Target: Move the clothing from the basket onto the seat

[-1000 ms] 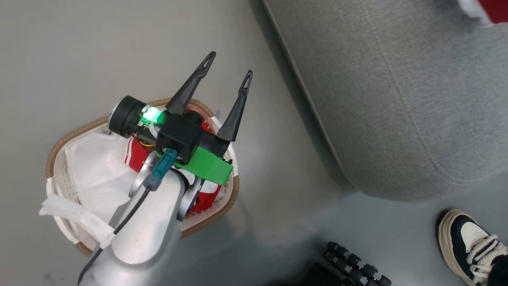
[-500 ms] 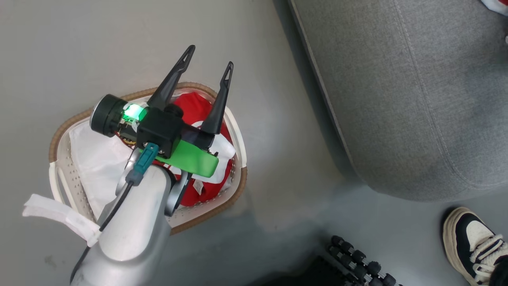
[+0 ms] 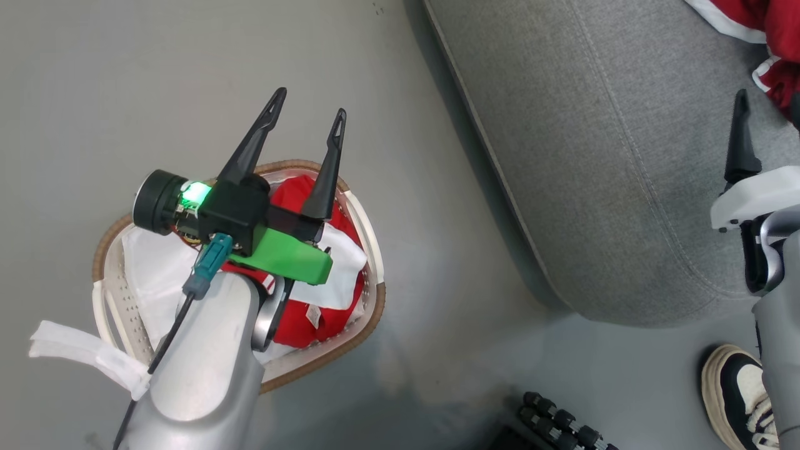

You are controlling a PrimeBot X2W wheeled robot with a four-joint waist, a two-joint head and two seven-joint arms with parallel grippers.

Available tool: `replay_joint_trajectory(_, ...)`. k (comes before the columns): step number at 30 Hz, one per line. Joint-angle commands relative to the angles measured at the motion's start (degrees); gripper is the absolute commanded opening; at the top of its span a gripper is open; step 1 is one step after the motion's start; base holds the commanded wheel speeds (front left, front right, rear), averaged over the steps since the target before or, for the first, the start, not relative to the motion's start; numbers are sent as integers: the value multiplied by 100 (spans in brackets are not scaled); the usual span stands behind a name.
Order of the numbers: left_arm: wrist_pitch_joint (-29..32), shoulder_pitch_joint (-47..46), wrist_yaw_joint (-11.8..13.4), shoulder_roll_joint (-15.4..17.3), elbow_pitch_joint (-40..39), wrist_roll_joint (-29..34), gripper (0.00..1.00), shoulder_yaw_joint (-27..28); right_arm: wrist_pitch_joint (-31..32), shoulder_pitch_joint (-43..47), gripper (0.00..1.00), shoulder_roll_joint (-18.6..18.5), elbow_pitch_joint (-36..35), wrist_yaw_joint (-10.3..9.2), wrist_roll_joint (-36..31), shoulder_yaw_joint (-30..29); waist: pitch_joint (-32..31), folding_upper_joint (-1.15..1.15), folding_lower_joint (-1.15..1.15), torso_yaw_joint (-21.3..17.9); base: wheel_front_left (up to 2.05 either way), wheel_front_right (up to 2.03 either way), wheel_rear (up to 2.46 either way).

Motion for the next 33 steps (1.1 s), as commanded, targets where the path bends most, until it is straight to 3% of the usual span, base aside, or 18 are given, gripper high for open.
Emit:
replay_joint_trajectory(1,-3,91,30,-12,-28,-18,100,79,-13,101,100,-22,-122,-8,36,152,-216,0,0,64,0,0,0)
replay_joint_trajectory(15,-3,572,215,-176,24,-93,100,846,-13,403,100,265,-1005,-7,429,1483,-972,0,0,835,0,0,0)
replay_joint_trajectory(25,-3,1084,460,-219,191,-118,100,1630,-13,765,100,477,-1167,-8,449,1867,-1532,0,0,1502,0,0,0)
replay_joint_trajectory(33,-3,1616,501,-232,335,-52,100,2187,-13,1228,100,652,-1064,-7,436,1810,-2009,0,0,1673,0,0,0)
